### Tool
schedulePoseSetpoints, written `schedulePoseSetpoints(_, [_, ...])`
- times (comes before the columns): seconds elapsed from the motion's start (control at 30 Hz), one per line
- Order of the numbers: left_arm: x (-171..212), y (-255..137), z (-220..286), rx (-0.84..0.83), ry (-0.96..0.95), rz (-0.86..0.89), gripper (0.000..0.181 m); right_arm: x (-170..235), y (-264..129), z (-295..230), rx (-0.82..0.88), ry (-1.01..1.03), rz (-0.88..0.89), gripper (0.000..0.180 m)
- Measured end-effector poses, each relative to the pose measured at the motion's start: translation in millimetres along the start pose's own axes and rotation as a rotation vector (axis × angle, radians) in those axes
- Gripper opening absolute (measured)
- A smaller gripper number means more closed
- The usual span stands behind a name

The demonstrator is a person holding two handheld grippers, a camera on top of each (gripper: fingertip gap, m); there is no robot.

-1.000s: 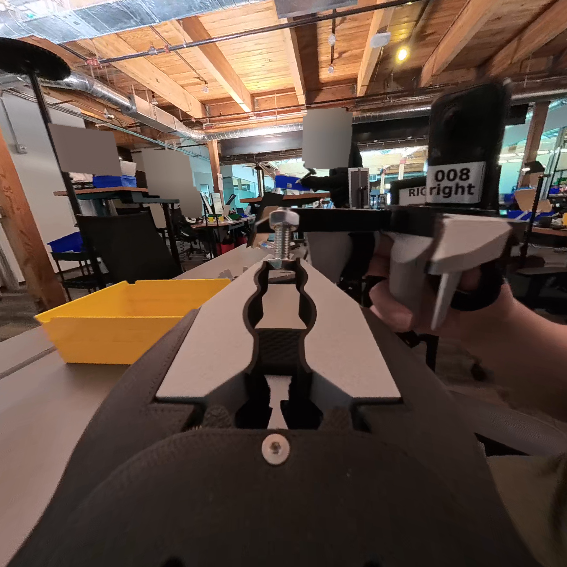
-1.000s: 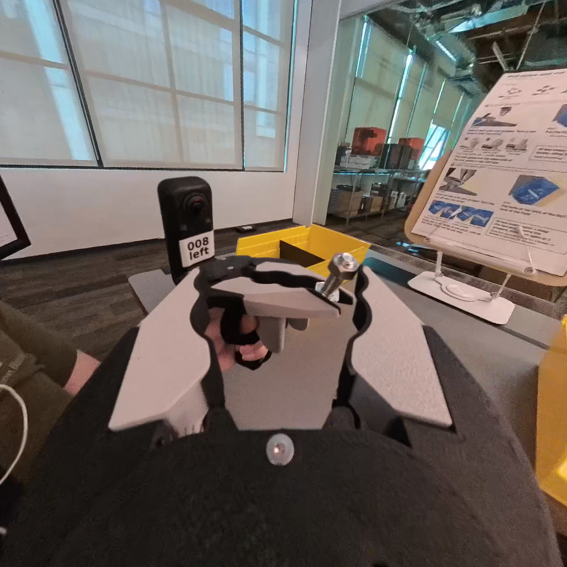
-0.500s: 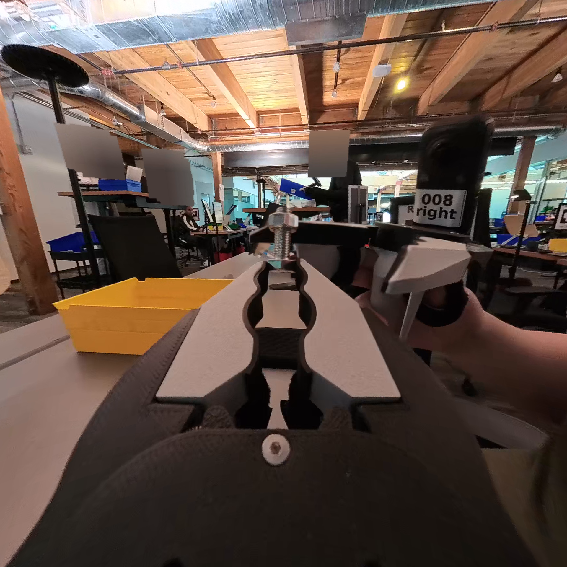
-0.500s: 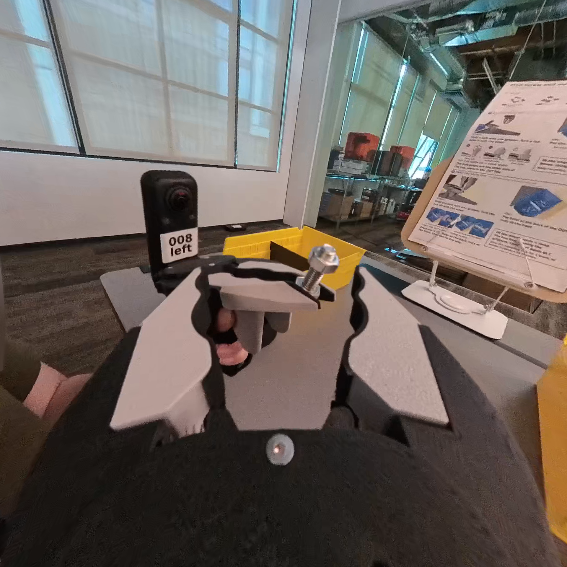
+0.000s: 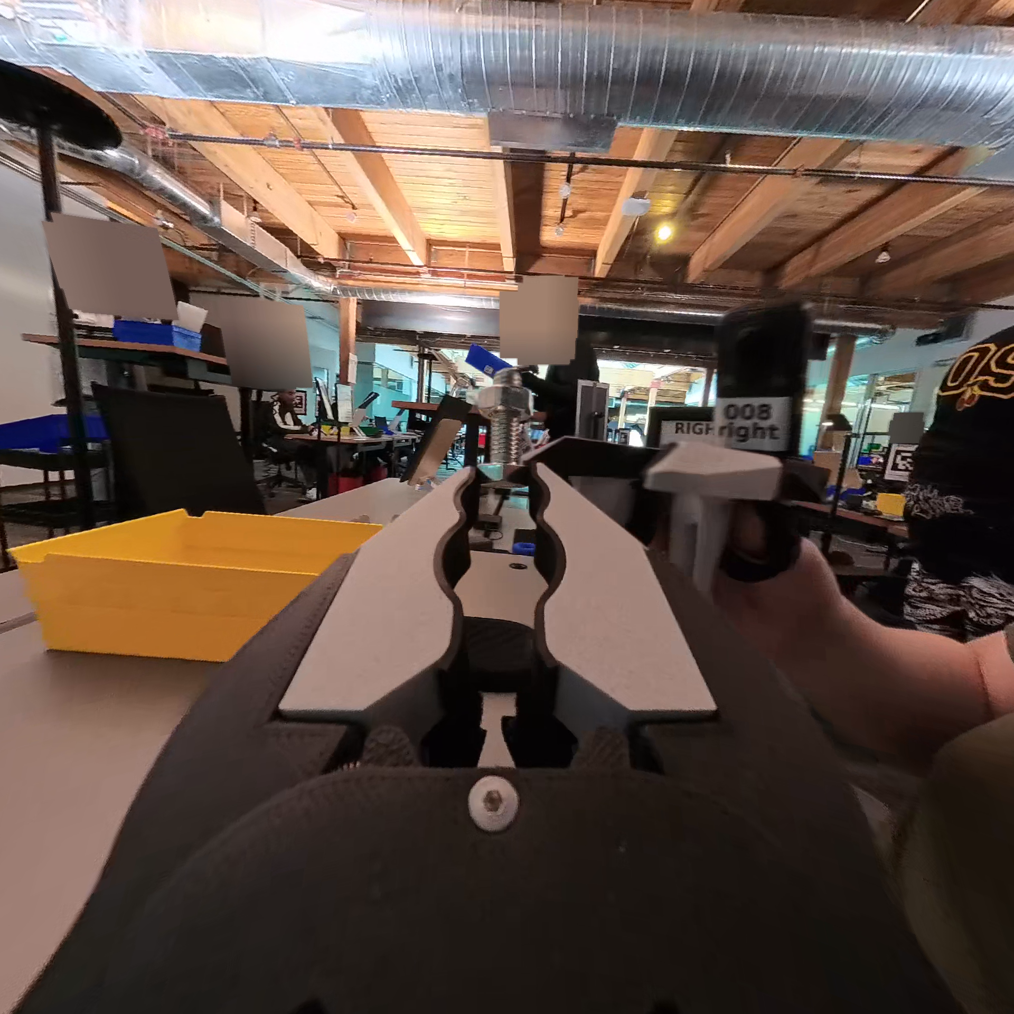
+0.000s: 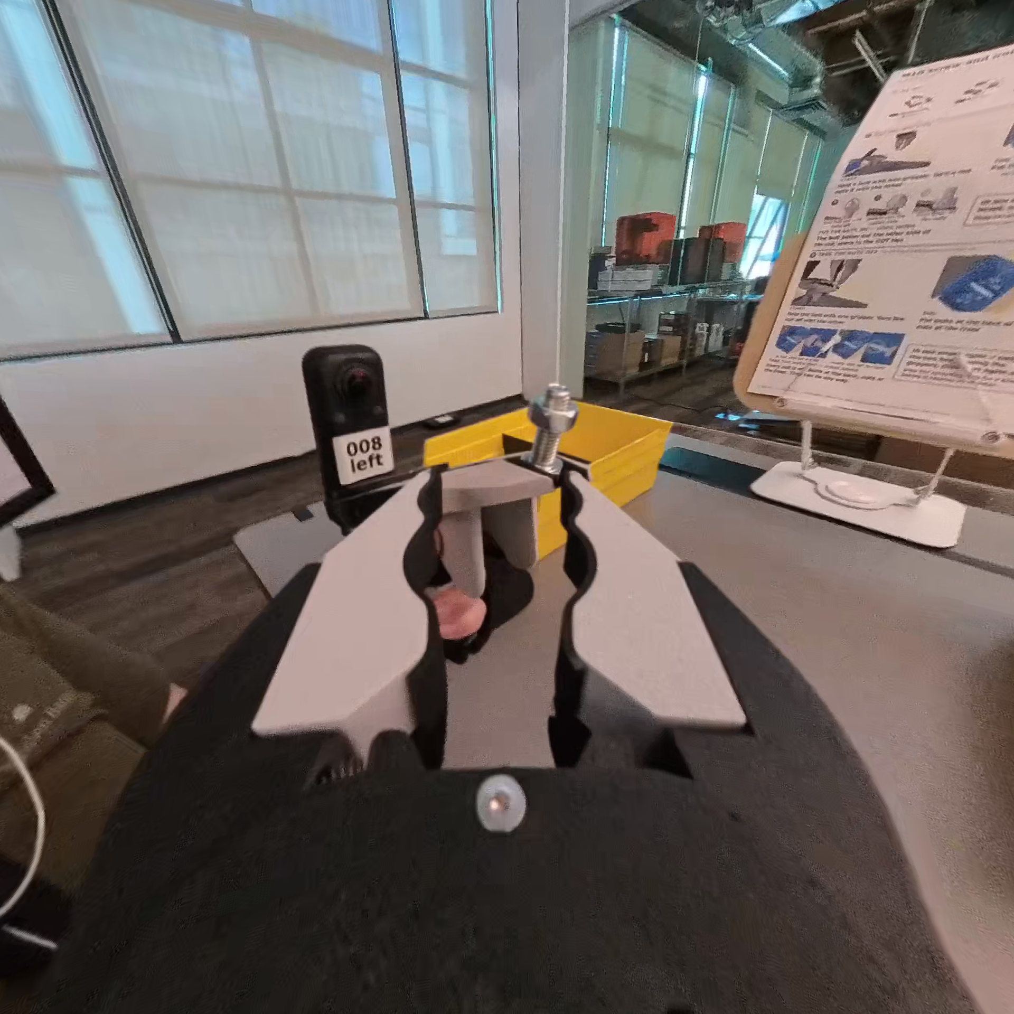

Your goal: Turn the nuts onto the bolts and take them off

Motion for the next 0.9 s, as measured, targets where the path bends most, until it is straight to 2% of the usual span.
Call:
schedulePoseSetpoints(0.17, [5.0, 5.3, 6.0, 0.027, 0.001, -0.013, 0.016, -1.0, 4.4, 18.0, -0.008, 0.174, 0.097, 0.033])
schedulePoseSetpoints(0.2, [6.4, 5.8, 5.9, 0.024, 0.004, -0.019, 0.016, -1.1, 4.4, 19.6, -0.021, 0.195, 0.110, 0.025])
schedulePoseSetpoints(0.23, [7.6, 5.8, 6.0, 0.023, 0.005, -0.024, 0.016, -0.3, 4.3, 19.6, -0.045, 0.210, 0.113, 0.009])
schedulePoseSetpoints(0.43, [10.4, -0.5, 8.5, 0.037, -0.010, -0.054, 0.016, 7.8, 5.2, 20.3, -0.140, 0.257, 0.088, 0.008])
schedulePoseSetpoints(0.73, [12.8, -9.4, 18.5, -0.027, 0.039, -0.087, 0.016, 14.8, 5.9, 9.5, -0.194, 0.189, 0.054, 0.007])
schedulePoseSetpoints(0.83, [6.7, -16.9, 18.5, -0.051, 0.021, -0.052, 0.026, -7.1, -4.5, 38.1, -0.106, 0.115, 0.086, 0.008])
schedulePoseSetpoints(0.9, [-3.0, -26.8, 16.6, -0.100, 0.016, -0.007, 0.036, -35.0, -17.3, 92.7, 0.054, 0.000, 0.101, 0.007])
Point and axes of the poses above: each gripper's, where its closed fingertips meet, y out along the fingers, x out of its underside, z = x × y across the jaws, the point moved 5 cm from there along -y, back along the fingers, and after that the axes turned 1 degree about z, right-handed, at the moved point
